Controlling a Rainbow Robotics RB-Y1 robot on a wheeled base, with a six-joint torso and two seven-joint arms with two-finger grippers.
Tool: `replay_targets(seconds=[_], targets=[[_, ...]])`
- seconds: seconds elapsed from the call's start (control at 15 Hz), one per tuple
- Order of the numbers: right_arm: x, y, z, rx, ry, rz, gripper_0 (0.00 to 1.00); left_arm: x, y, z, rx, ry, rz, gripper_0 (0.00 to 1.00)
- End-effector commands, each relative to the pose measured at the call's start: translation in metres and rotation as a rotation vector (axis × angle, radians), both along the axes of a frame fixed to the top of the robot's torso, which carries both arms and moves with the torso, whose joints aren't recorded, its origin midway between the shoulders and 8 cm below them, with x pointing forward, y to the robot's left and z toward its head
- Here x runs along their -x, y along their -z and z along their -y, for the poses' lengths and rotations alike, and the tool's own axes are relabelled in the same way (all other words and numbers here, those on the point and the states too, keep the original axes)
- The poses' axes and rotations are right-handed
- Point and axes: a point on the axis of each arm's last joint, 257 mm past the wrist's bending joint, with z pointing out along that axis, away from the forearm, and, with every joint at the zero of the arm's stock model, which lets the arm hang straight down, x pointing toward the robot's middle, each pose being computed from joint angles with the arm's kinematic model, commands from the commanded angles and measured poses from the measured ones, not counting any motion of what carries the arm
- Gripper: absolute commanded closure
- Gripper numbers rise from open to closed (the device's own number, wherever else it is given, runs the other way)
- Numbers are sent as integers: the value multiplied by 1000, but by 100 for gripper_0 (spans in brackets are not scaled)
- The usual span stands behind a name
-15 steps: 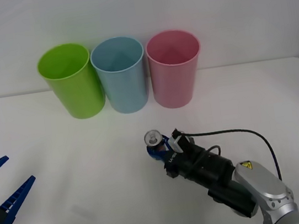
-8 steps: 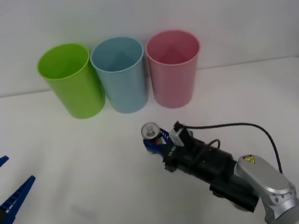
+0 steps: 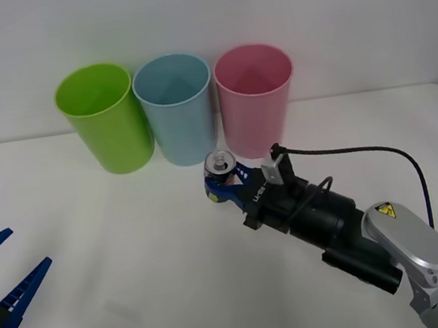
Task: Grasp the object on the table and drop it into the matching bin: aluminum can to the light blue bin, PET bottle to the pink bin.
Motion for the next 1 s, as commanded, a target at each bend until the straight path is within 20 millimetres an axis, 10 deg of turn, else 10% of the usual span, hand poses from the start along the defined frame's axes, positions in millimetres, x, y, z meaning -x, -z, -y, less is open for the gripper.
replay_targets(seconds=[0.07, 1.0], targets=[[5, -20, 4, -20, -24, -2, 100, 0, 0, 0, 0, 0, 0, 0], [-22, -139, -15, -107, -118, 83, 100, 0, 0, 0, 0, 0, 0, 0]])
